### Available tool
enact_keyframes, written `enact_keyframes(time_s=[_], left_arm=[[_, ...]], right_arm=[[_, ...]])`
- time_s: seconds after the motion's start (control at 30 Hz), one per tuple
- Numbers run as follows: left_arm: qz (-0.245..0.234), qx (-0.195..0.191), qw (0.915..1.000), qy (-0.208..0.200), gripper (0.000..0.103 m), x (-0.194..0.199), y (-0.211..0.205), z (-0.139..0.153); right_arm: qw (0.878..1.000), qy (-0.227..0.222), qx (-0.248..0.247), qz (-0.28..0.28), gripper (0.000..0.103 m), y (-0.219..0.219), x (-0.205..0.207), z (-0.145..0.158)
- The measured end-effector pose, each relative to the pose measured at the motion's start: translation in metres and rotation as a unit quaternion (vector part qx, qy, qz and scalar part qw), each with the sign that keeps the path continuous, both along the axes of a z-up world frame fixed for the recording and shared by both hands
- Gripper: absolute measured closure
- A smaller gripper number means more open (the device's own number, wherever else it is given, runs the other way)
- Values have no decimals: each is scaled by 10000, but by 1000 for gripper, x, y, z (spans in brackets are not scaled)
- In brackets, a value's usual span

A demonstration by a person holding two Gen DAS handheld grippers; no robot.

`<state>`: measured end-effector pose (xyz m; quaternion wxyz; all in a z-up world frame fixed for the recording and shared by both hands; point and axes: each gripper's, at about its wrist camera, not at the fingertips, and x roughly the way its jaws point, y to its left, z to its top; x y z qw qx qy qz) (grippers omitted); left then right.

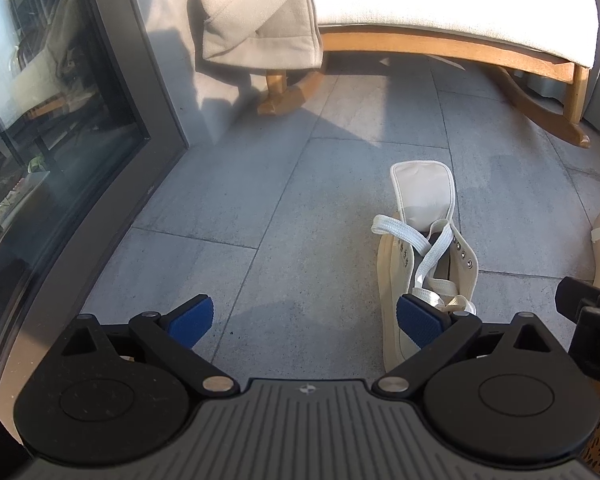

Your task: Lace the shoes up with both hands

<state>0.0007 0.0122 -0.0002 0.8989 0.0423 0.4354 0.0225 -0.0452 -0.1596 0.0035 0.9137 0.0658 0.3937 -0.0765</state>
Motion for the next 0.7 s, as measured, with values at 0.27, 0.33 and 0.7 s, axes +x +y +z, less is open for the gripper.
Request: enact_keyframes(time_s=[0.27,0.33,0.7], left_arm=[[-28,71,10000,-48,5,-3,-7,-1],[-17,49,10000,-21,5,-1,-7,-2],[47,-42,9999,90,5,5,-8,-6]], right_arm=[[10000,12,55,48,0,0,0,-1],[10000,15,69,60,0,0,0,-2],[9998,155,103,-38,0,-1,4,-7]])
